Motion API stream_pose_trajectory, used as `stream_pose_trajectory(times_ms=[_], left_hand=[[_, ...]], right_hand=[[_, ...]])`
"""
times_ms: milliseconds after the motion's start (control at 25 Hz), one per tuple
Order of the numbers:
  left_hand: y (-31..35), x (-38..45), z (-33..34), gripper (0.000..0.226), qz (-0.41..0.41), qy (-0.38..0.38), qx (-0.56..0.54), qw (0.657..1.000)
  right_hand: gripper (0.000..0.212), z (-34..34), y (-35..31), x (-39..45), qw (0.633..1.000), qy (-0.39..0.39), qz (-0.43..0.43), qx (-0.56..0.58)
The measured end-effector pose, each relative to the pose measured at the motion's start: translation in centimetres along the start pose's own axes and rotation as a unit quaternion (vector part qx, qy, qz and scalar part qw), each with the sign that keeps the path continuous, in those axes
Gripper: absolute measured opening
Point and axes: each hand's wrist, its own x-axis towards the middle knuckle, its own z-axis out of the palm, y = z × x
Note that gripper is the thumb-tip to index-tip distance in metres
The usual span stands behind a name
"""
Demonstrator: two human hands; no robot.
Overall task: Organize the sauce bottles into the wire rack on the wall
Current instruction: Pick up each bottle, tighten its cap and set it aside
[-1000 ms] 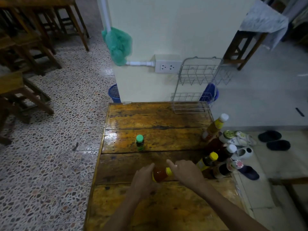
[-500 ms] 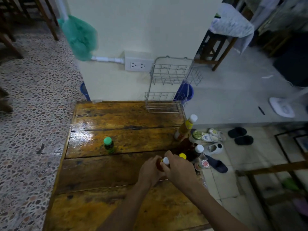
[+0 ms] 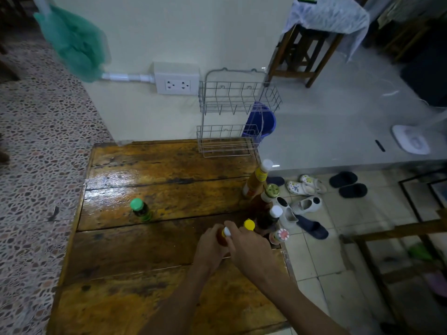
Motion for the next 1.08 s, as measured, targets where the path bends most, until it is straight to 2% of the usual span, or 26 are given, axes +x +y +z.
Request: stream_pose_trajectory(times_ms=[80,160,280,440,600,720,960,1080], left_hand=[[-0.4,0.1,-0.1,0.043,-0.010,-0.005,-0.004,1.000],[-0.9,0.0,-0.5,0.056,-0.014,-0.019,-0.002,1.000],[-3.2,-0.6,-2.0,0.072,-0.050,-0.015,0.012,0.999],[-6.6,-2.5,-6.6,0.064,-0.135,0.068,-0.024,0.988],[-9.3,-3.5,-12.6,0.058,-0.175,0.166,-0.049,0.969],[-11.4,-2.6,-16.5,0.050,-0.163,0.196,-0.056,0.965],[-12.4,0.9,-20.5,0.051,-0.079,0.168,-0.076,0.980],[-11.8,1.5,-20.4,0.041,-0.037,0.143,-0.071,0.986]], right_hand=[[0.051,-0.1,-0.2,-0.3,1.000,-0.016,-0.001,0.009],[0.058,-0.8,-0.6,-0.4,0.999,-0.030,0.002,0.010],[0.056,-2.8,-2.0,-0.1,1.000,0.011,-0.001,0.018],[0.045,-4.3,-6.6,3.1,0.996,0.039,-0.082,-0.001],[0.045,-2.5,-12.6,7.8,0.990,0.015,-0.142,-0.001],[0.049,0.5,-16.2,11.6,0.987,0.017,-0.163,-0.007],[0.052,6.3,-19.8,16.8,0.987,-0.061,-0.144,-0.048],[0.046,6.6,-19.7,16.8,0.983,-0.052,-0.171,-0.044]])
